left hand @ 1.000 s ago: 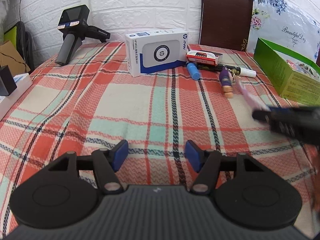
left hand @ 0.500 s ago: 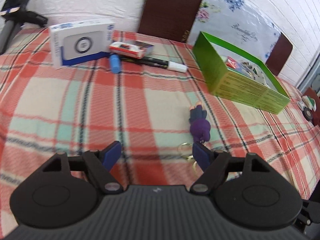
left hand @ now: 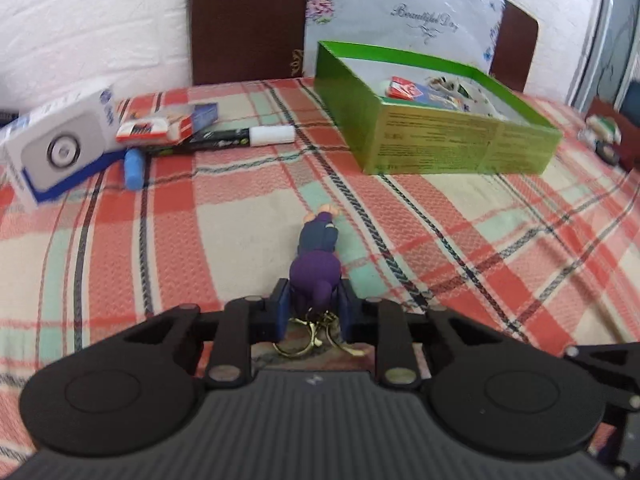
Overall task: Organize objects
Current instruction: 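Carry the keychain with purple doll over the green box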
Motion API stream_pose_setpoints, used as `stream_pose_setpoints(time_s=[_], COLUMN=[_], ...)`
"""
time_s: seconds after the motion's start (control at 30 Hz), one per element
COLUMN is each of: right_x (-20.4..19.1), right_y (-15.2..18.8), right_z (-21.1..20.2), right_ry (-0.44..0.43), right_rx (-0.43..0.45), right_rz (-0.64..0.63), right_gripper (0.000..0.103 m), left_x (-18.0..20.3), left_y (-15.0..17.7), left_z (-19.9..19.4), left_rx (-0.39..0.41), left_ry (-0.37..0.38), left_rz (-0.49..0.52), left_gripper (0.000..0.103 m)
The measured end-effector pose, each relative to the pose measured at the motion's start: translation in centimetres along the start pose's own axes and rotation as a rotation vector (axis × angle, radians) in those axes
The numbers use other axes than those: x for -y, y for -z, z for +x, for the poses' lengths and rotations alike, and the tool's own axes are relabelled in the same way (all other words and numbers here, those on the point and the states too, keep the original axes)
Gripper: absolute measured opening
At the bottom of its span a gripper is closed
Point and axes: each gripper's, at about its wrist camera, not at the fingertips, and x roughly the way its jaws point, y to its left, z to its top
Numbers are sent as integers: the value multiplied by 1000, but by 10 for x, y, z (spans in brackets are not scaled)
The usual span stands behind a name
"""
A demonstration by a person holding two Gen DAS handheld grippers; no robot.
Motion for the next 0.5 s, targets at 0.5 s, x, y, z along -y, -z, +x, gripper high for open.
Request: stream_pose_setpoints(time_s=[0.5], right_x=[45], right_y=[-65], right_z=[10], right_ry=[184], right_rx=[250], right_rz=[-73], right_gripper=[19], left_x=[24], left_y=[-96], left_z=[-16], left_rx=[178], left_ry=[93], left_rz=[-2], left_gripper=[22])
